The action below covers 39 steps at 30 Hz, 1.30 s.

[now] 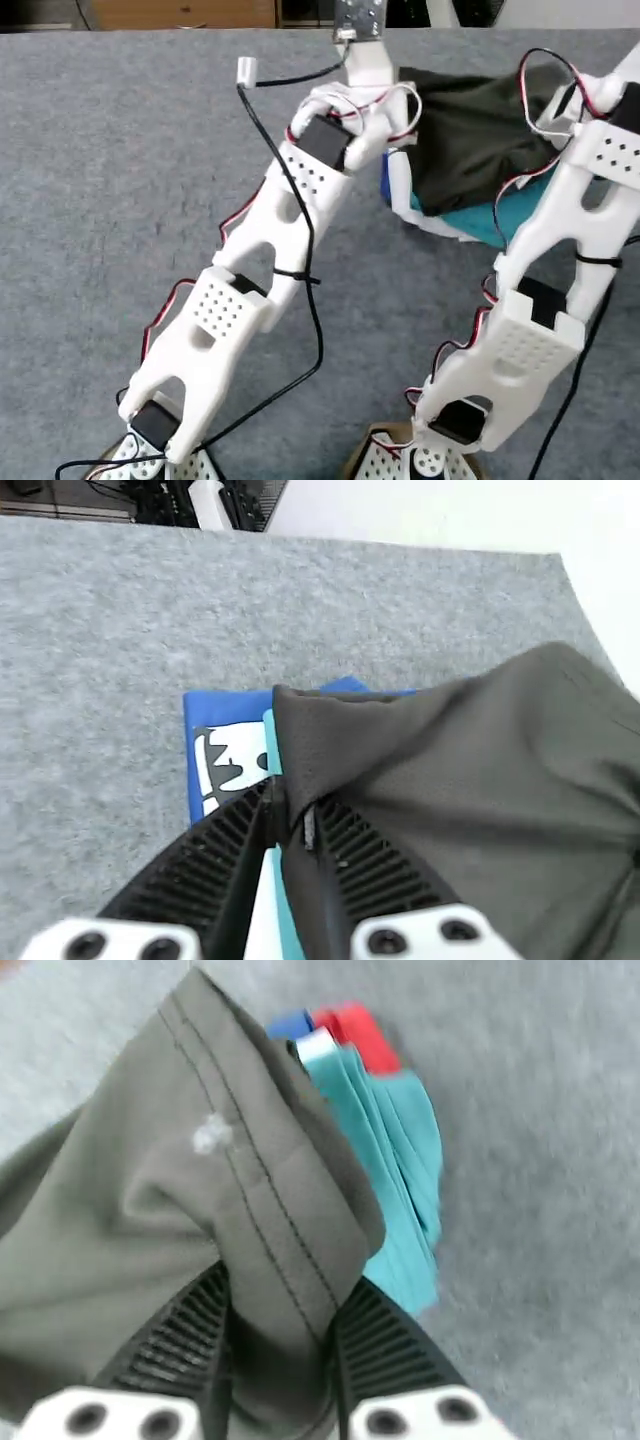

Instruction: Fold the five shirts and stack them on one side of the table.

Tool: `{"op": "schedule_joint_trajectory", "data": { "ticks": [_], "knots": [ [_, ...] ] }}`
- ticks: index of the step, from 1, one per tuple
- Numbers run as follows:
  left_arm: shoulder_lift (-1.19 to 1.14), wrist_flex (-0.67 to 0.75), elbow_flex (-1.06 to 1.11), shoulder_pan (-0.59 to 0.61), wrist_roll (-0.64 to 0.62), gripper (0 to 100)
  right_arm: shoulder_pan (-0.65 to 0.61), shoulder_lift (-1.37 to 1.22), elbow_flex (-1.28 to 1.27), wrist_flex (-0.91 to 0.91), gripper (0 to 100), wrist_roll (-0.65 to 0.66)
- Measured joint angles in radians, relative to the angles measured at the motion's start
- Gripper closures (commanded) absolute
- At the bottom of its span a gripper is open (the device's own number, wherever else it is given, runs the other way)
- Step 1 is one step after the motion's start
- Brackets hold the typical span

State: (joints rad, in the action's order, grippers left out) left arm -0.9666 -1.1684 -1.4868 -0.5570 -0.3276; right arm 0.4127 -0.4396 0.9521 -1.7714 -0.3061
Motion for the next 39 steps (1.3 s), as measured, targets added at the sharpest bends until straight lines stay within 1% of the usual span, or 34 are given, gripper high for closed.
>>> {"op": "schedule_joint_trajectory", "data": {
  "ticks": [5,8,12,13,15,17,18,22,23,24,25,30,32,33,35,39],
  "knots": [
    [-0.08,0.08,0.0,-0.015,-0.003,98,0.003,0.0,-0.083,0.0,99.8,0.003],
    [-0.12,0.114,0.0,-0.015,-0.043,98,0.003,0.0,-0.138,0.0,99.8,0.003],
    [-0.147,0.126,0.0,-0.015,-0.06,98,0.003,0.0,-0.201,0.002,99.7,0.017],
    [-0.149,0.126,0.0,-0.015,-0.061,97,0.003,0.0,-0.213,0.002,99.6,0.028],
    [-0.153,0.126,0.0,-0.015,-0.061,90,0.003,0.002,-0.23,0.008,98.4,0.038],
    [-0.153,0.126,0.0,-0.015,-0.061,82,0.012,0.002,-0.249,0.011,90.6,0.046],
    [-0.153,0.123,0.0,-0.015,-0.061,80,0.017,0.002,-0.258,0.011,84.1,0.046],
    [-0.153,0.107,0.017,-0.017,-0.061,80,0.026,0.002,-0.307,0.012,54.0,0.046],
    [-0.155,0.107,0.02,-0.02,-0.061,80,0.026,0.002,-0.319,0.012,48.0,0.049],
    [-0.155,0.107,0.02,-0.021,-0.061,80,0.026,0.002,-0.322,0.012,44.5,0.054],
    [-0.153,0.106,0.02,-0.023,-0.061,80,0.026,0.002,-0.322,0.012,44.0,0.063],
    [-0.153,0.098,0.02,-0.003,-0.061,80,0.026,0.002,-0.311,0.012,44.0,0.08],
    [-0.153,0.098,0.02,0.021,-0.061,80,0.026,0.002,-0.282,0.014,47.2,0.081],
    [-0.153,0.091,0.02,0.037,-0.061,80,0.028,0.002,-0.264,0.012,51.5,0.081],
    [-0.15,0.063,0.02,0.063,-0.061,80,0.028,0.002,-0.216,0.012,63.8,0.081],
    [-0.081,-0.009,0.02,0.106,-0.044,82,0.028,0.002,-0.143,0.015,94.8,0.081]
  ]
}}
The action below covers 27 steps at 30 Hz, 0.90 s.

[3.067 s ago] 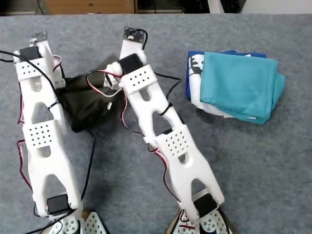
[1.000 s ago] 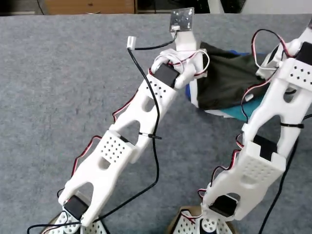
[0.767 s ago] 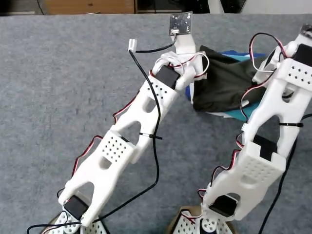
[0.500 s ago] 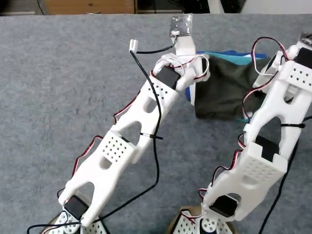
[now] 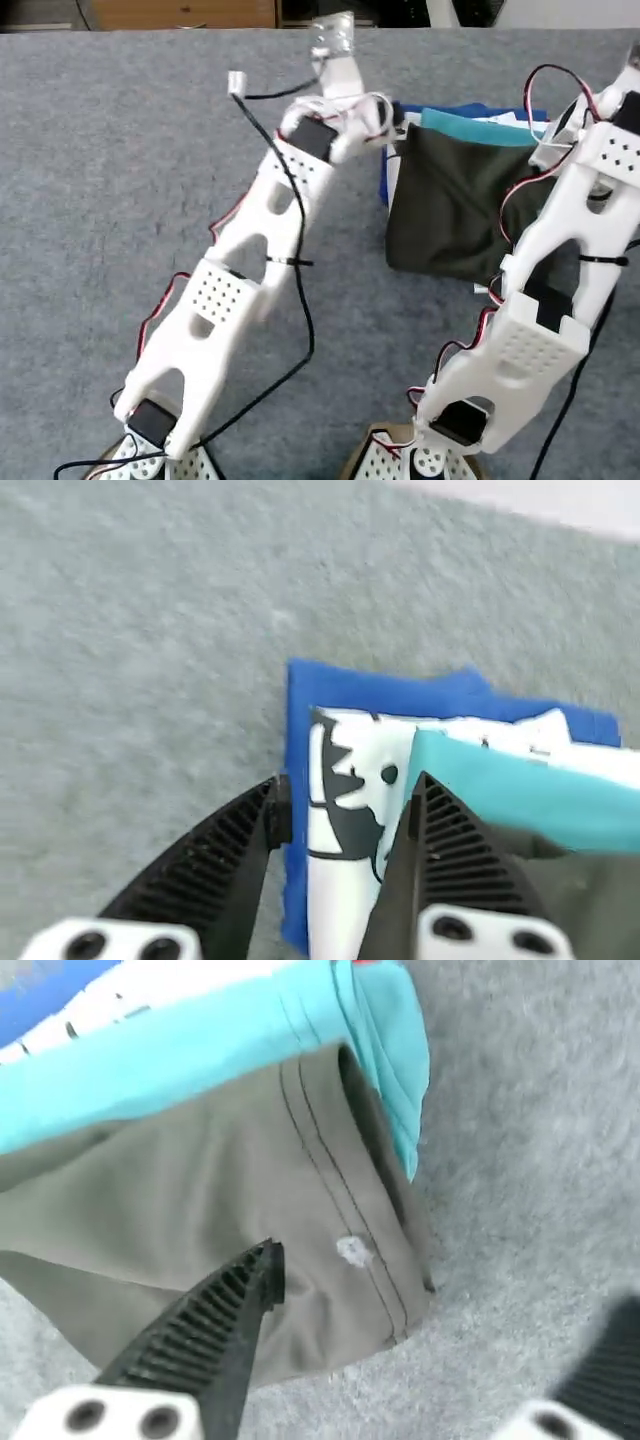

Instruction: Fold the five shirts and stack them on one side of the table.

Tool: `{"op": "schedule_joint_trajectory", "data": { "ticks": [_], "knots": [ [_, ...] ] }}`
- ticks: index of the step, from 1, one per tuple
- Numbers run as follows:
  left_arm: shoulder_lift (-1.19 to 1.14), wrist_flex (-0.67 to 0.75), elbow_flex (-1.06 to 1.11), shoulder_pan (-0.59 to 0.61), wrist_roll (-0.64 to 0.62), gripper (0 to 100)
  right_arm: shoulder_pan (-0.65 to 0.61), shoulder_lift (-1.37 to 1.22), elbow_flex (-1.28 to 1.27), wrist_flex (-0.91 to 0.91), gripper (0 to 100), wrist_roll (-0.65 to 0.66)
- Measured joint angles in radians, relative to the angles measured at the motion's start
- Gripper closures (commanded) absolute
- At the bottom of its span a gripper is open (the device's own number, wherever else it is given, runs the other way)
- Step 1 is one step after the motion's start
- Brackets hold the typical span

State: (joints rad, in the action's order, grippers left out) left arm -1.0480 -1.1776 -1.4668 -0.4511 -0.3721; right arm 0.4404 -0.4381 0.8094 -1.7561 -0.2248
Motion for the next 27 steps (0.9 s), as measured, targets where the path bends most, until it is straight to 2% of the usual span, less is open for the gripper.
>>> {"op": "schedule_joint_trajectory", "data": {
  "ticks": [1,3,6,10,14,21,27],
  "knots": [
    [0.02,-0.02,0.0,0.008,0.021,84,-0.002,0.0,0.011,0.002,99.8,0.0],
    [0.058,-0.064,0.0,0.021,0.072,89,-0.021,0.0,0.025,0.002,95.9,0.034],
    [0.114,-0.144,0.0,0.049,0.178,94,-0.074,0.0,0.026,-0.002,98.1,0.061],
    [0.149,-0.276,0.003,0.104,0.328,95,-0.127,-0.002,0.02,0.017,99.7,0.061],
    [0.135,-0.397,0.005,0.146,0.425,95,-0.127,-0.115,-0.026,0.173,99.7,0.061],
    [0.107,-0.523,0.005,0.244,0.463,95,-0.103,-0.413,0.014,0.508,99.7,0.06],
    [0.107,-0.568,-0.014,0.336,0.466,95,-0.104,-0.568,0.226,0.522,99.7,0.06]
  ]
}}
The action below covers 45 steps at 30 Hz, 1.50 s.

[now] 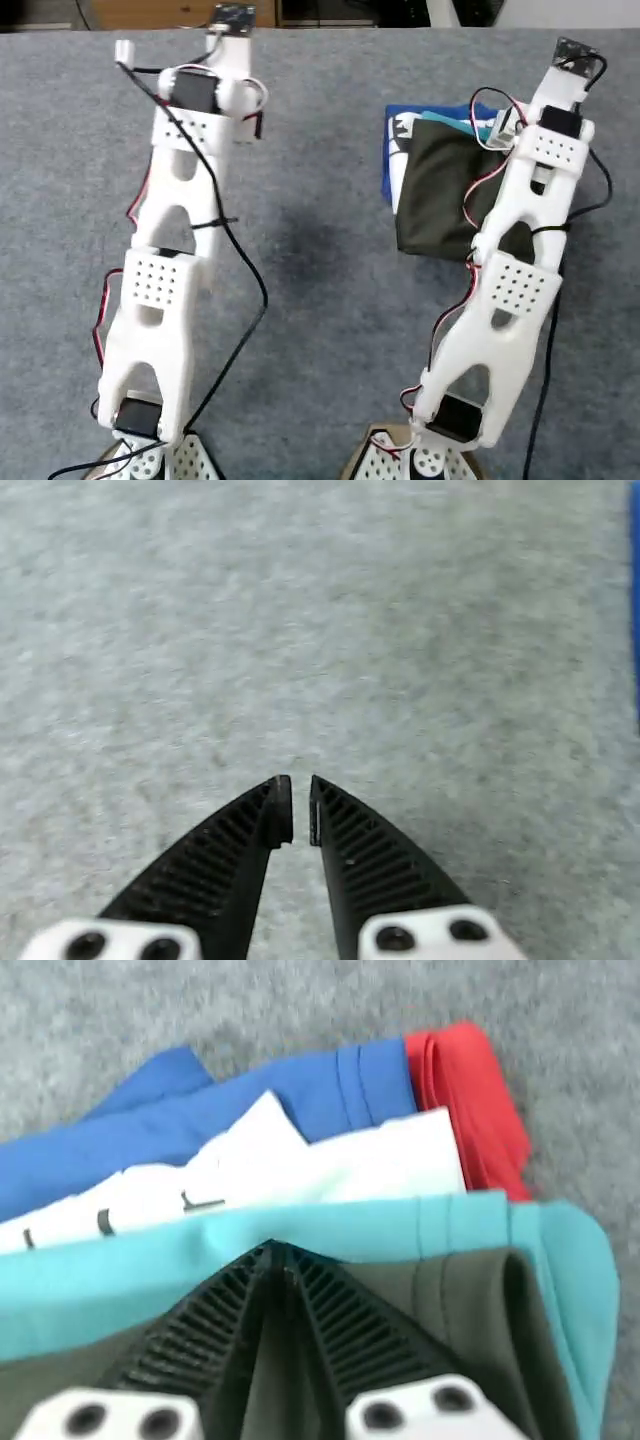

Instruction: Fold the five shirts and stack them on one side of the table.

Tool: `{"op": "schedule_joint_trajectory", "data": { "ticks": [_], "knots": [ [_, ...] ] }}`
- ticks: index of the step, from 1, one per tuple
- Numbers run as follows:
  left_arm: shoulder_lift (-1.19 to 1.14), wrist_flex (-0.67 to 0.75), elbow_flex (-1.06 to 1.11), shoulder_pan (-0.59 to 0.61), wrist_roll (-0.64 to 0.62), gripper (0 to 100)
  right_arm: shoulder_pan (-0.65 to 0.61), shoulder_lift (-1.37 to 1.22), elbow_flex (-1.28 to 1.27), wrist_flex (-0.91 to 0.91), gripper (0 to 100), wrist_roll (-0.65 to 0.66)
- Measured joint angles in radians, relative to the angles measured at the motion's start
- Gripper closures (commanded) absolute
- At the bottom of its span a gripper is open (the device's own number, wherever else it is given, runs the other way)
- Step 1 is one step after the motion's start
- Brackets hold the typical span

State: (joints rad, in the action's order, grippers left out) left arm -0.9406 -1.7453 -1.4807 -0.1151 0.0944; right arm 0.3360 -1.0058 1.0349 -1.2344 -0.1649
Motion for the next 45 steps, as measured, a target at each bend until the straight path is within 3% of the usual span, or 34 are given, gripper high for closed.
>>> {"op": "schedule_joint_trajectory", "data": {
  "ticks": [8,12,15,19,24,29,36,45],
  "knots": [
    [0.0,-0.002,-0.072,0.123,0.0,95,0.002,-0.035,0.339,-0.39,99.7,0.06],
    [0.0,-0.002,-0.074,0.17,0.006,97,0.005,-0.034,0.548,-0.473,99.7,0.061],
    [0.057,-0.002,-0.02,0.213,0.032,98,-0.009,0.012,0.568,-0.526,99.7,0.066],
    [0.261,-0.002,0.206,0.252,0.061,98,-0.046,0.152,0.568,-0.537,99.7,0.068],
    [0.638,-0.002,0.681,0.245,0.097,98,-0.1,0.397,0.526,-0.537,99.7,0.068],
    [1.031,0.158,1.194,0.242,0.103,98,-0.101,0.675,0.299,-0.537,99.7,0.068],
    [1.479,0.42,1.878,0.238,0.103,98,-0.101,1.091,-0.213,-0.537,99.7,0.12],
    [1.852,0.647,2.498,0.238,0.103,98,-0.101,1.576,-1.002,-0.485,99.7,0.184]
  ]
}}
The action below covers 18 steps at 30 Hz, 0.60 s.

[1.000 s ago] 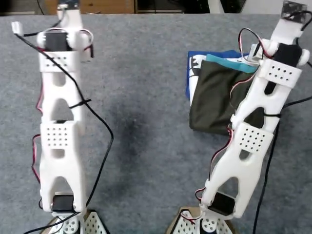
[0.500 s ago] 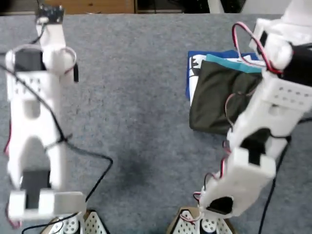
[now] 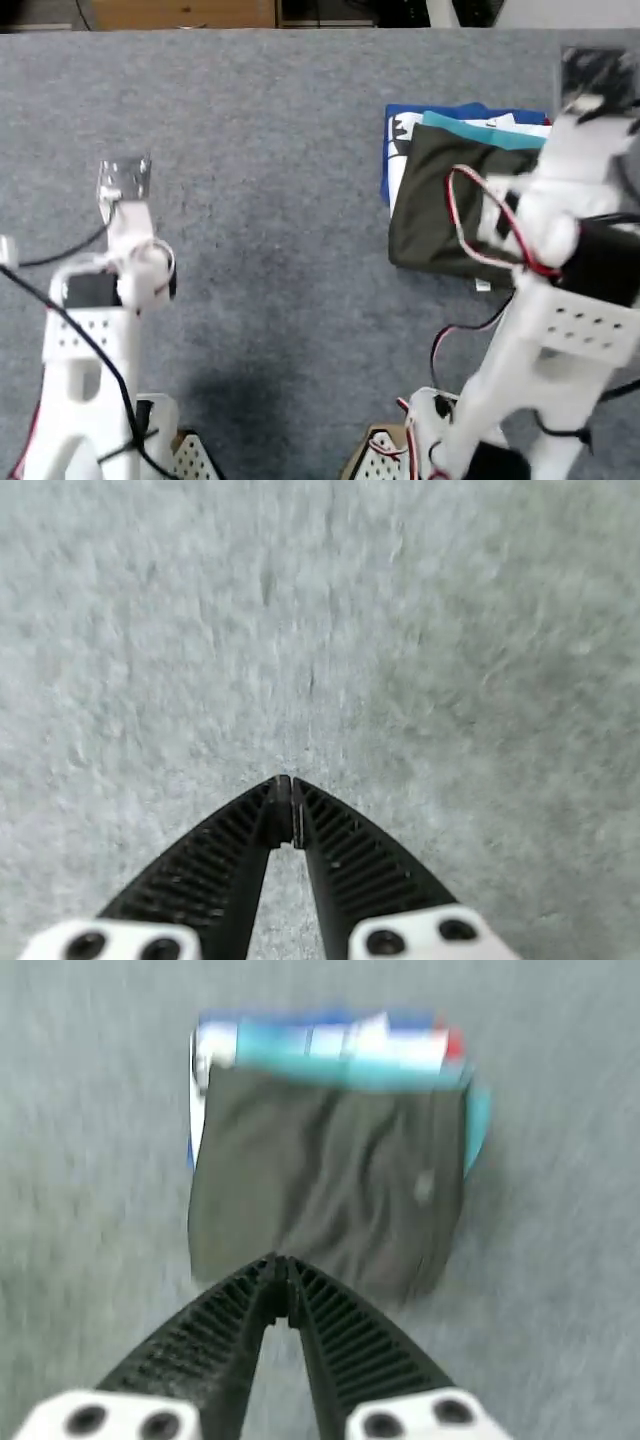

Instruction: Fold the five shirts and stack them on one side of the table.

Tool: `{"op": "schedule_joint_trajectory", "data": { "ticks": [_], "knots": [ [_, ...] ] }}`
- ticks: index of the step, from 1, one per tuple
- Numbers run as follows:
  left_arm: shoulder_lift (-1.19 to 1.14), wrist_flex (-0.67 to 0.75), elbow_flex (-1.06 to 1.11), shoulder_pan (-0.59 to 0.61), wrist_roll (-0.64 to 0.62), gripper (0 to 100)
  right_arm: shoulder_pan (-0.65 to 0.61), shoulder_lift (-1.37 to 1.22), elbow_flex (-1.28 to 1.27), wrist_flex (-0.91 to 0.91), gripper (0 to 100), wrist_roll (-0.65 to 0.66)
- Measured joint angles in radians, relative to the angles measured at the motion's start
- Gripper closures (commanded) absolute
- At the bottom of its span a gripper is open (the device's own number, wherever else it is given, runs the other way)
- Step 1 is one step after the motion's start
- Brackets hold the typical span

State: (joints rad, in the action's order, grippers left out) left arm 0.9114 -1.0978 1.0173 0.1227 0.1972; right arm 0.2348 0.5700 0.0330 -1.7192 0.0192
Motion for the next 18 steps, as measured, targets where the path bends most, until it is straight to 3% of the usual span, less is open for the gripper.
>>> {"op": "schedule_joint_trajectory", "data": {
  "ticks": [4,9,18],
  "knots": [
    [0.137,0.115,0.222,-0.002,0.0,98,0.0,0.089,-0.394,0.173,99.7,-0.002],
    [0.308,0.14,0.43,-0.002,0.0,98,0.0,0.164,-0.783,0.368,99.7,0.005],
    [0.592,0.077,0.571,-0.002,0.0,98,-0.118,0.244,-1.134,0.529,99.7,0.005]
  ]
}}
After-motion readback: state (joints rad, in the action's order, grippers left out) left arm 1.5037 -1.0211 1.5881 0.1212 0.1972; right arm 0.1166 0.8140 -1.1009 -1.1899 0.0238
